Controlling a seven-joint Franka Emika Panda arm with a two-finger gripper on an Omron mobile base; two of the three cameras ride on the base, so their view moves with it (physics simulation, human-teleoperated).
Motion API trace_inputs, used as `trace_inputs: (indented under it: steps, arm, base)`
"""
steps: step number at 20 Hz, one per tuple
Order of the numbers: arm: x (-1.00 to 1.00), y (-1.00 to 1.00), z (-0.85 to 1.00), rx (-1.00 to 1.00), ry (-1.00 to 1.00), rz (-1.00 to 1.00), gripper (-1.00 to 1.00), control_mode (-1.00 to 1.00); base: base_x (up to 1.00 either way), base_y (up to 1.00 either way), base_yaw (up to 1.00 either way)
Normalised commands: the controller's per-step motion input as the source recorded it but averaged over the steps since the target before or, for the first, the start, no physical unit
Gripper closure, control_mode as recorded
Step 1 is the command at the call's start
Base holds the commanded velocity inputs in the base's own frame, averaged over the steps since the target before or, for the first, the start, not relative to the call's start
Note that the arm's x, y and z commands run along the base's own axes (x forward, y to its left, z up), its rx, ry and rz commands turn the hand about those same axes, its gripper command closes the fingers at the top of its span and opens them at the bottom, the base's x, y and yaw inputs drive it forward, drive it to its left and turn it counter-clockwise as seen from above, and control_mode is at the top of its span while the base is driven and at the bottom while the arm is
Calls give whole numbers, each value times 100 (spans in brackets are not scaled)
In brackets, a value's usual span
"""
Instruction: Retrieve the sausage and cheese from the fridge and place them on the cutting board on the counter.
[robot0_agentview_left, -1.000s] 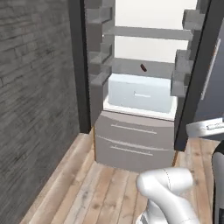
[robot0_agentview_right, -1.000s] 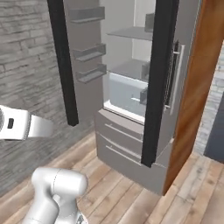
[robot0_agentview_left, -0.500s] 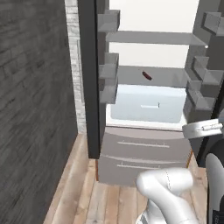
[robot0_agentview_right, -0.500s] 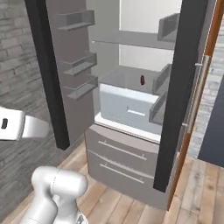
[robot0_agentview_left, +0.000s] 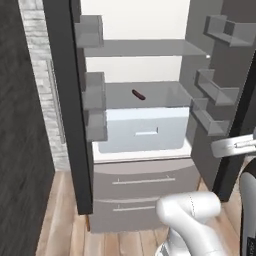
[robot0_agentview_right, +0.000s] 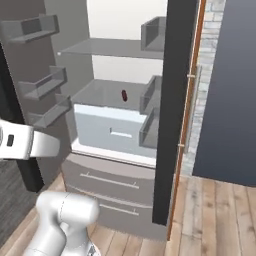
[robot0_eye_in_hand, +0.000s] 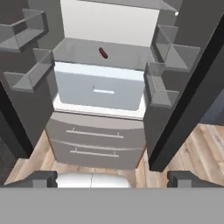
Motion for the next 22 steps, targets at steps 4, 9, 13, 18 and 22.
trace_inputs:
  steps: [4,9,13,18,22]
  arm:
    - [0,0,0,0,0,0,-100,100]
    - [0,0,0,0,0,0,-100,100]
    - [0,0,0,0,0,0,-100,100]
    - [0,0,0,0,0,0,-100,100]
    - [0,0,0,0,0,0,-100,100]
  base:
    - [54,20,-39]
    - [69,34,-27]
    - [62,72,-5]
    - [91,28,-5]
    - [96,-42,0]
